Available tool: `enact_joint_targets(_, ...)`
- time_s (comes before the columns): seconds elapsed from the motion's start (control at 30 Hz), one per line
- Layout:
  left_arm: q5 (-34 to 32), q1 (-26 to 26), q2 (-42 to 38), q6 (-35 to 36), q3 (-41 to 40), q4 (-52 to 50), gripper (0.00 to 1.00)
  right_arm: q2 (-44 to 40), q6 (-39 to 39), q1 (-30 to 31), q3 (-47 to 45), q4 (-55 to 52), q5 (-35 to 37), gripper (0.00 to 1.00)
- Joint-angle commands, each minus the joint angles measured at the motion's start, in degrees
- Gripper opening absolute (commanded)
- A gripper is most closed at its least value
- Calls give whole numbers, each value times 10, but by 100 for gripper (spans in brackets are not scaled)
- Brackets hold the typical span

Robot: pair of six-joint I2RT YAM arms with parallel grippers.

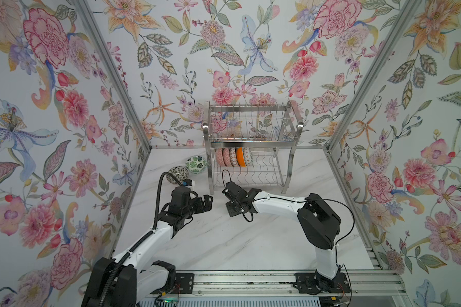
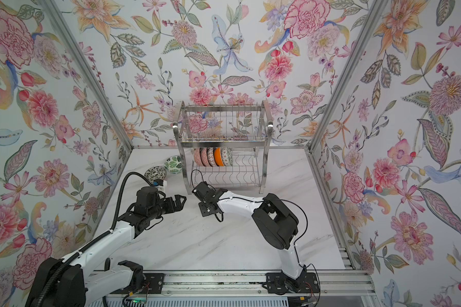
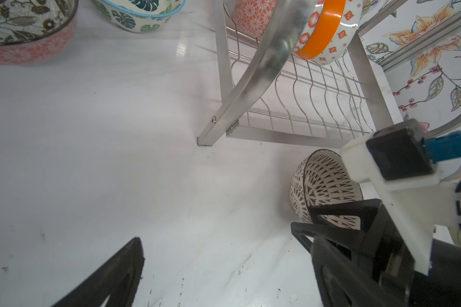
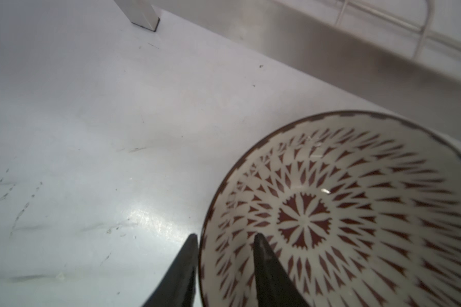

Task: Load bowls into a dish rack
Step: Pick up the bowl from the center of the table.

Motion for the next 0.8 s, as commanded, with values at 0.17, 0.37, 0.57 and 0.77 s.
enact_joint_targets(0.17, 18, 6, 14, 9, 6, 14, 99, -20, -13, 1, 14, -24, -2, 6)
enact_joint_targets(0.37, 28, 5, 21, 15, 13, 22, 99, -110, -36, -7, -28, 23, -38, 0)
enact_joint_targets(0.57, 27, -35, 33, 35, 22, 67, 99, -213, -22, -72, -93, 112, -106, 0)
enact_joint_targets(0.77, -10, -99, 78, 68, 70, 99, 99, -273, 5, -160, -157, 244, -165, 0)
